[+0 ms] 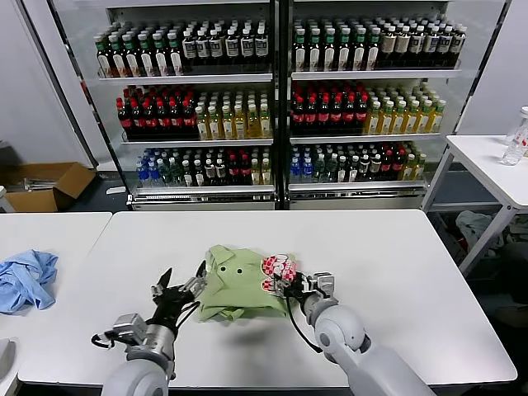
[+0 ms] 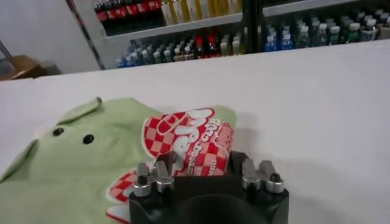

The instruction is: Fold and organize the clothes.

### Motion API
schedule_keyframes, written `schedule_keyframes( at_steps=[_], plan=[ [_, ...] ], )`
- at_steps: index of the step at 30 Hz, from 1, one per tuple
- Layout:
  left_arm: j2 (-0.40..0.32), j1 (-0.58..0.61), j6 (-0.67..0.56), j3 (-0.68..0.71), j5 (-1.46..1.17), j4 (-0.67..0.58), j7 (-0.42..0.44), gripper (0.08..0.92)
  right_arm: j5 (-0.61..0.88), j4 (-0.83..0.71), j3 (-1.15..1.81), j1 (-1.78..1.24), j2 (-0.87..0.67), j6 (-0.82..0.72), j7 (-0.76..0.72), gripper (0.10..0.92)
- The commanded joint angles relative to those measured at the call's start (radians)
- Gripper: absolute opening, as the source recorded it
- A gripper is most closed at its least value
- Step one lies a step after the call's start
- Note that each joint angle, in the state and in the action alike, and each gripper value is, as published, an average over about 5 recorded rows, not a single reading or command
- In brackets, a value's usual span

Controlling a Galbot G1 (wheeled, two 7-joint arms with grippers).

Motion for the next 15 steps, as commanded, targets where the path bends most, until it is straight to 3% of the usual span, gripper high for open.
schedule_keyframes(
  at_steps=[1, 15],
  plan=[
    [0.036, 0.059, -0.008, -0.079, -0.007, -0.038, -0.003, 0.823, 0.072, -0.068, -0.088, 0.089, 0.012, -0.04, 0.075, 0.568],
    [0.036, 0.041, 0.003, -0.039, 0.018, -0.036, 0.0, 0.823, -0.14, -0.014, 0.077, 0.105, -0.305, -0.009, -0.16, 0.178]
  ],
)
